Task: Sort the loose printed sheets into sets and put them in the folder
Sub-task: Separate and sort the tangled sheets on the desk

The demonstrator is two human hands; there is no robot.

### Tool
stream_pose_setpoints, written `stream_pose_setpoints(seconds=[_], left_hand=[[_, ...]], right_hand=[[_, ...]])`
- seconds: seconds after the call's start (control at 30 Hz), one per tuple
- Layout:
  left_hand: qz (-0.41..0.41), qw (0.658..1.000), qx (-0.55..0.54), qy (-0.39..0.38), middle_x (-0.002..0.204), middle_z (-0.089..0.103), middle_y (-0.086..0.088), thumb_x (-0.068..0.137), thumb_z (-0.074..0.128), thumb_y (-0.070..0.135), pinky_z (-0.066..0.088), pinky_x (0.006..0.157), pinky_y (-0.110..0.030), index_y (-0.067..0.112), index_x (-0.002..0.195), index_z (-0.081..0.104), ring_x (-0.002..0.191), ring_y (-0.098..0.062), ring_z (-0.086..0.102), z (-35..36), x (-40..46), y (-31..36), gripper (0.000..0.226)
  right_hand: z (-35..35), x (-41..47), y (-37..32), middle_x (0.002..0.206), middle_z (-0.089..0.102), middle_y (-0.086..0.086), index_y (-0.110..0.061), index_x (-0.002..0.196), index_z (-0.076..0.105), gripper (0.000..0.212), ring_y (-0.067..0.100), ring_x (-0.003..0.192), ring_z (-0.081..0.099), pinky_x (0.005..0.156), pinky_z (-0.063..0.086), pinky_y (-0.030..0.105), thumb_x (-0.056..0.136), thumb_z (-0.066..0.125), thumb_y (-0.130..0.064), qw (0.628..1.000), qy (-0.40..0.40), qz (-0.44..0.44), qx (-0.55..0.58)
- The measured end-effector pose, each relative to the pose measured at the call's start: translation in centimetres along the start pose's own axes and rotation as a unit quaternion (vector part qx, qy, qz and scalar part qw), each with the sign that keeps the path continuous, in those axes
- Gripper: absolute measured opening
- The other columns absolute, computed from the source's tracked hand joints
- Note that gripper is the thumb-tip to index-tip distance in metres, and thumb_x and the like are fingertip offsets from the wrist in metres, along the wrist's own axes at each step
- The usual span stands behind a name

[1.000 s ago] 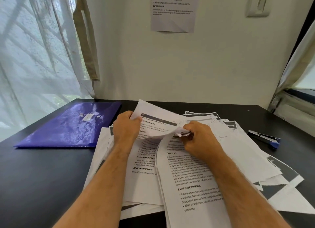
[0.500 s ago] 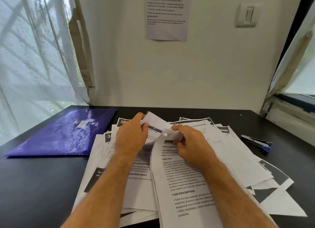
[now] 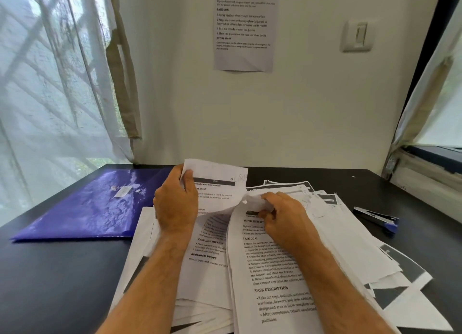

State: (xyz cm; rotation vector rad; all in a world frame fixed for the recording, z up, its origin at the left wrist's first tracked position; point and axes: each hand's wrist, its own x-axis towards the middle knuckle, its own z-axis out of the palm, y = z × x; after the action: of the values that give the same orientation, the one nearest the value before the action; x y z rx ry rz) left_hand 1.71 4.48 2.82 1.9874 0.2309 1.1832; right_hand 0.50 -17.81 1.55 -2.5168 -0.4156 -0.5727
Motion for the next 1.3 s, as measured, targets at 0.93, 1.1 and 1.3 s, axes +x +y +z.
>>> stream_pose_setpoints(seconds=[0.93,1.1,1.3], left_hand=[[0.11,0.974,-0.193,0.051,0.084,0.063,0.016,0.104,0.046,0.038,0.043,0.06,-0.002,0.012,0.115,0.071,0.073,0.009,0.062,-6.4,6.5,10.6,0.038],[0.239,0.928,-0.283,-0.036,0.076,0.063,0.02,0.106,0.044,0.028,0.048,0.06,-0.012,0.017,0.111,0.067,0.071,0.0,0.062,-8.8,7.6,15.3,0.027],[0.223,0.894,-0.373,-0.109,0.088,0.066,0.003,0.109,0.034,0.019,0.057,0.066,-0.023,0.009,0.118,0.059,0.079,-0.011,0.069,-11.1,8.6,19.0,0.029]], right_hand=[[-10.3,6.0,-8.1,0.085,0.056,-0.007,-0.016,0.104,0.069,0.019,0.01,0.071,0.052,0.065,0.042,0.016,0.102,0.052,-0.02,0.952,0.249,-0.171,0.05],[-15.1,8.1,-12.8,0.097,0.065,0.003,-0.015,0.119,0.064,0.022,0.015,0.075,0.059,0.065,0.05,0.023,0.099,0.056,-0.021,0.897,0.348,-0.27,0.047],[-19.6,8.3,-16.6,0.102,0.065,0.007,-0.02,0.135,0.051,0.039,0.015,0.077,0.059,0.066,0.054,0.024,0.098,0.058,-0.027,0.876,0.373,-0.305,-0.022]])
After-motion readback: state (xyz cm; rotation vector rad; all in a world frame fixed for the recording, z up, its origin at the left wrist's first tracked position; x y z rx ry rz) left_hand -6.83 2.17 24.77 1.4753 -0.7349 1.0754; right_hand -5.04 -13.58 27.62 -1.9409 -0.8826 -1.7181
